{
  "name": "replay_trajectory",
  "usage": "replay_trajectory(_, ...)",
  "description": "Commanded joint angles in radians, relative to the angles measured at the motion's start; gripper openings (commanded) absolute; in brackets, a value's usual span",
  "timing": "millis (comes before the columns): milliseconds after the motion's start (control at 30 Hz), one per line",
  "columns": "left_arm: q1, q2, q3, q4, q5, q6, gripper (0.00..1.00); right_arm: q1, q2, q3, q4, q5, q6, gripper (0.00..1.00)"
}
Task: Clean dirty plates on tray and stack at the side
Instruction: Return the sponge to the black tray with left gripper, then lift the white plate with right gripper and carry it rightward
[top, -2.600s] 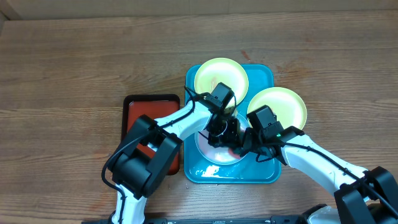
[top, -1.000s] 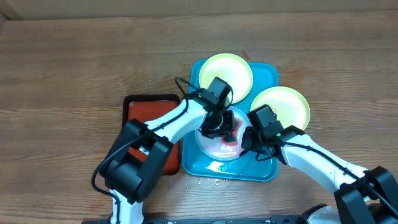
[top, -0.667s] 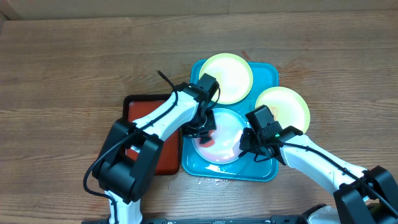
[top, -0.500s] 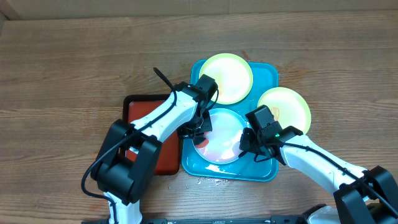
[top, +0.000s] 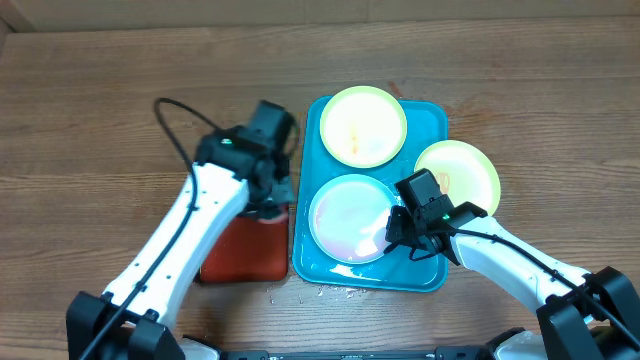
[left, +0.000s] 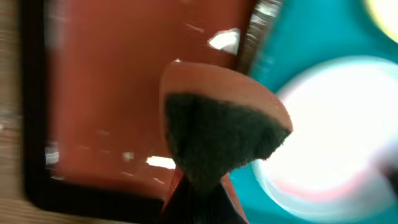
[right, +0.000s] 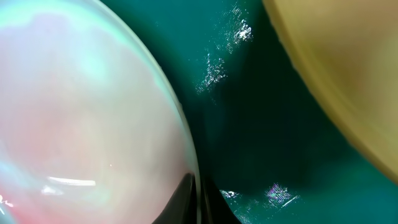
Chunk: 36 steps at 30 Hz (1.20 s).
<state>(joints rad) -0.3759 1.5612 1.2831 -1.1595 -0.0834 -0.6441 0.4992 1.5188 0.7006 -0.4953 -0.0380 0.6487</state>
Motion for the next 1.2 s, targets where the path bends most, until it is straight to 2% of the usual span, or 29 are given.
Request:
replay_trajectory(0,0.063,0.025,-0.13,0.051,-0.125,0.043,0.04,-0.003,0.017,-0.009,-0.027,0.037,-0.028,0.04)
replay_trajectory(200,0.108,0.04,-0.348,0.315,0.003,0.116,0.04,-0.003,0.017,-0.009,-0.027,0.037,-0.028,0.04)
replay_trajectory(333,0.108,0.039,-0.351,0.322,0.043,0.117,0.04,-0.003,0.017,-0.007,-0.028,0.036,-0.045,0.04)
replay_trajectory(400,0.11,0.037,-0.311,0.277,0.058,0.117,0.17,-0.003,0.012,0.015,-0.06,0.037,-0.056,0.04)
replay_trajectory(433,0.113,0.031,-0.285,0.246,0.058,0.117,0.27,-0.003,0.006,0.034,-0.085,0.037,-0.068,0.04)
replay_trajectory(467,0.119,0.025,-0.259,0.213,0.058,0.117,0.42,-0.003,-0.001,0.056,-0.11,0.039,-0.083,0.04)
replay_trajectory(500,0.127,0.014,-0.225,0.173,0.056,0.118,0.51,-0.003,-0.011,0.087,-0.146,0.053,-0.087,0.04)
replay_trajectory(667,0.189,-0.065,-0.079,0.038,0.053,0.121,0.64,0.011,-0.045,0.247,-0.293,0.085,-0.181,0.04)
replay_trajectory(800,0.274,-0.159,0.046,-0.047,0.089,0.137,0.78,0.066,-0.047,0.399,-0.39,0.222,-0.231,0.04)
replay_trajectory(967,0.383,-0.264,0.195,-0.132,0.164,0.184,1.0,0.198,-0.047,0.515,-0.34,0.368,-0.331,0.04)
replay_trajectory(1167,0.435,-0.351,0.272,-0.192,0.181,0.196,1.0,0.361,-0.03,0.517,-0.156,0.528,-0.388,0.04)
